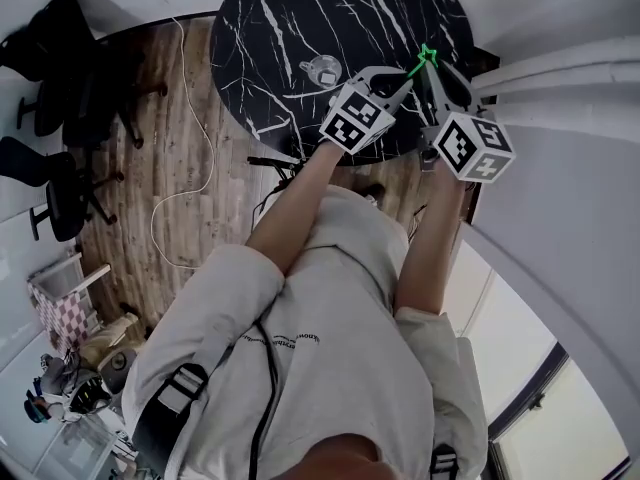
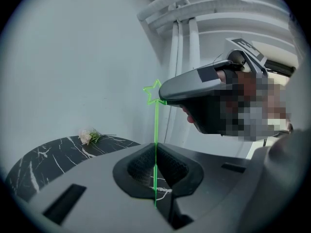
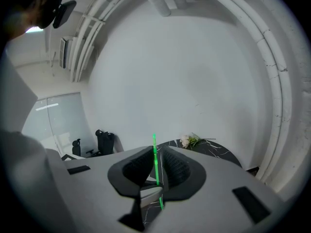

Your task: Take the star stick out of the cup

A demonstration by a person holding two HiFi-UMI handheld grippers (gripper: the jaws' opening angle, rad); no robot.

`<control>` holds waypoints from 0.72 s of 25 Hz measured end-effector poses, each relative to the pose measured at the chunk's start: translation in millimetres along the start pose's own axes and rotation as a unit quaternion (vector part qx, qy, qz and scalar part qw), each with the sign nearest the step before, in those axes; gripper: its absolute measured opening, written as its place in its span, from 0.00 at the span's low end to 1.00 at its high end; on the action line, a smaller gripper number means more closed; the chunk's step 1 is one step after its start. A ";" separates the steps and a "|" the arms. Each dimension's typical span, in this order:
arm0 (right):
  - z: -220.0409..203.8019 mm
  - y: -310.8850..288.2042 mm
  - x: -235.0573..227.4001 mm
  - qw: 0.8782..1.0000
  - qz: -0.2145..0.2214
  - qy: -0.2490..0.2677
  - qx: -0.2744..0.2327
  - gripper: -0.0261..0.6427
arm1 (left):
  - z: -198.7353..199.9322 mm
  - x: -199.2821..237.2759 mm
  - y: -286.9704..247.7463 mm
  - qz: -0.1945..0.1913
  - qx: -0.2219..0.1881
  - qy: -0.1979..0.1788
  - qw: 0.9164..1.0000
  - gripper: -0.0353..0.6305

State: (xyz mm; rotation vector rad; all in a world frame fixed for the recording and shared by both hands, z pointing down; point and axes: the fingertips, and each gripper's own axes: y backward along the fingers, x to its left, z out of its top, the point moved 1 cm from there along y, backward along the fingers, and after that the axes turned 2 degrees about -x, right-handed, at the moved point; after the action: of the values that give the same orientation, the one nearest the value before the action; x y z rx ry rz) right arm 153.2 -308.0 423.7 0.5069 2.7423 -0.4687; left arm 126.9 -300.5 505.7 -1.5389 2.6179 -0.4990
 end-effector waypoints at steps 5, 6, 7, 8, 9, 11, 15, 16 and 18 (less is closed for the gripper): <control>6.1 21.1 -18.8 1.000 -0.021 0.022 -0.003 0.16 | 0.8 -14.2 -10.8 -0.001 0.008 -0.007 1.000 0.09; 7.1 24.6 -20.1 0.999 -0.023 0.029 -0.004 0.17 | 2.3 -17.1 -12.9 -0.001 0.004 -0.007 1.000 0.09; 7.9 27.5 -20.3 0.999 -0.020 0.030 -0.005 0.17 | 5.0 -19.8 -14.9 -0.002 -0.001 -0.004 1.000 0.09; 8.4 30.0 -20.4 1.000 -0.015 0.026 -0.006 0.17 | 8.1 -22.2 -16.6 -0.002 -0.007 0.002 1.000 0.09; 8.3 32.5 -21.1 1.000 -0.009 0.022 -0.006 0.17 | 10.7 -24.1 -18.2 -0.002 -0.012 0.008 1.000 0.09; 6.1 38.9 -26.0 1.000 -0.006 0.015 -0.005 0.17 | 13.8 -27.2 -21.5 0.000 -0.016 0.013 1.000 0.09; -2.6 55.1 -42.0 1.000 -0.017 -0.005 -0.005 0.17 | 14.8 -34.4 -25.3 0.005 -0.018 0.019 1.000 0.09; -5.6 58.6 -45.1 1.000 -0.021 -0.006 -0.004 0.17 | 14.5 -35.8 -25.1 0.008 -0.018 0.021 1.000 0.09; -13.0 63.9 -50.5 1.000 -0.027 -0.004 0.004 0.17 | 13.5 -38.5 -25.8 0.012 -0.018 0.025 0.999 0.09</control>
State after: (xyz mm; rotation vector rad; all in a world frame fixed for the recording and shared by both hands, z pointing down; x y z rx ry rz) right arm 219.9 -261.4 436.9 0.4338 2.7535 -0.4925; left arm 170.7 -282.1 496.7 -1.5235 2.6930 -0.4990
